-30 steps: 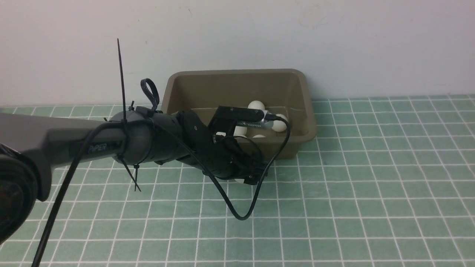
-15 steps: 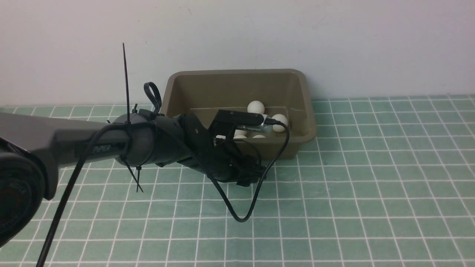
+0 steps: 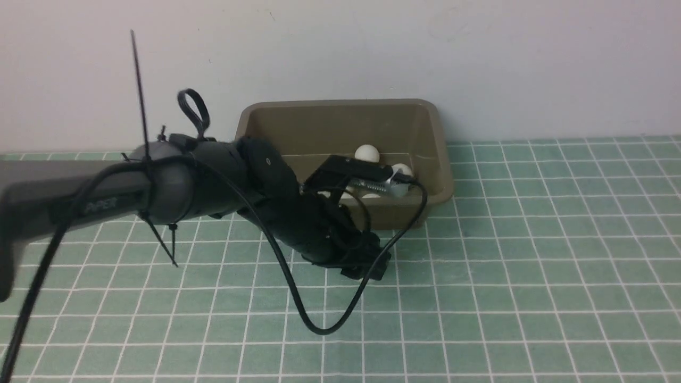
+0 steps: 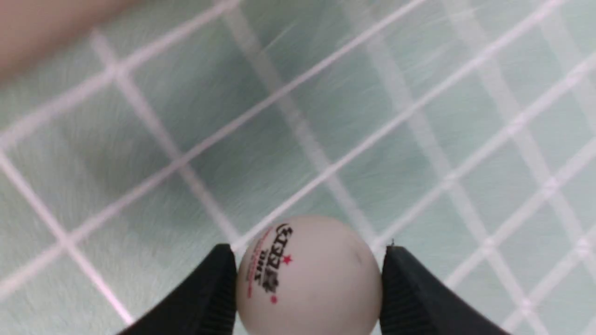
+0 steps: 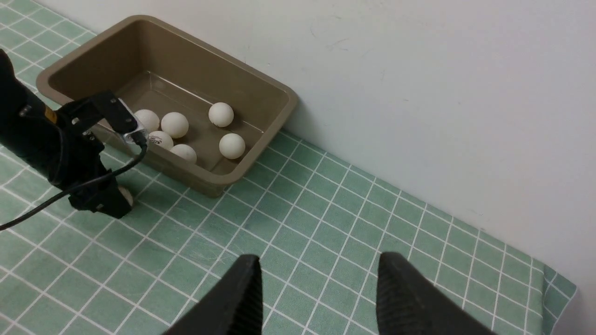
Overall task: Put the table tennis balls in the box on the green coffee tablecloth.
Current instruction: 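Reach for and grasp a ping pong ball on the table beside the basket, then drop the ball into the bin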
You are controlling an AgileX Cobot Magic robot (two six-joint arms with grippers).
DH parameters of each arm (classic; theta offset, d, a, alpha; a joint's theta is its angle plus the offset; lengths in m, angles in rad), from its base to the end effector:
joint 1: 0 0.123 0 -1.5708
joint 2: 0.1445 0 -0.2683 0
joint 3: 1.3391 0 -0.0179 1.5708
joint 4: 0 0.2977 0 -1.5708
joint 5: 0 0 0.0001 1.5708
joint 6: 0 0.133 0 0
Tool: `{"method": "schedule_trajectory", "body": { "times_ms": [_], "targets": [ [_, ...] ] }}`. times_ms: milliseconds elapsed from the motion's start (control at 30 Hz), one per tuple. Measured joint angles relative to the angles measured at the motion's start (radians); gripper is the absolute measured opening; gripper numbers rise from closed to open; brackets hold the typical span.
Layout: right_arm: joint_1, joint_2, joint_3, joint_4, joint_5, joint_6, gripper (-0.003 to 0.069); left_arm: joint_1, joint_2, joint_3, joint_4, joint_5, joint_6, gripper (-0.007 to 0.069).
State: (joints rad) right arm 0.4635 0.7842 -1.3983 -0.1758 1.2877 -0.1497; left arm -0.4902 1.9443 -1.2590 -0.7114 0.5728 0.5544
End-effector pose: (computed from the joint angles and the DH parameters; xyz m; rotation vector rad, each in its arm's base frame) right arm 0.1573 0.0536 0.4714 -0.6045 2.0568 -0.0275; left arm 0.3753 -0.2537 0.0952 0.6794 2.5820 -0.6647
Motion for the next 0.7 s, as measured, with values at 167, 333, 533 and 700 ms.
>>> {"method": "schedule_trajectory", "body": {
  "times_ms": [167,333,533,700],
  "targets": [
    [0.000,0.000,0.000,0.000,0.000,0.000,0.0318,0.000,-0.157,0.000,-0.099,-0.062,0.241,0.0349],
    [0.000,0.000,0.000,0.000,0.000,0.000,0.0318,0.006,-0.205,0.000,-0.149,-0.251,0.437,0.0349],
    [0.000,0.000,0.000,0.000,0.000,0.000,0.0318,0.081,-0.149,0.000,-0.166,-0.434,0.639,0.0349],
    [0.000,0.000,0.000,0.000,0.000,0.000,0.0318,0.184,-0.080,0.000,-0.171,-0.496,0.701,0.0349]
  ]
}}
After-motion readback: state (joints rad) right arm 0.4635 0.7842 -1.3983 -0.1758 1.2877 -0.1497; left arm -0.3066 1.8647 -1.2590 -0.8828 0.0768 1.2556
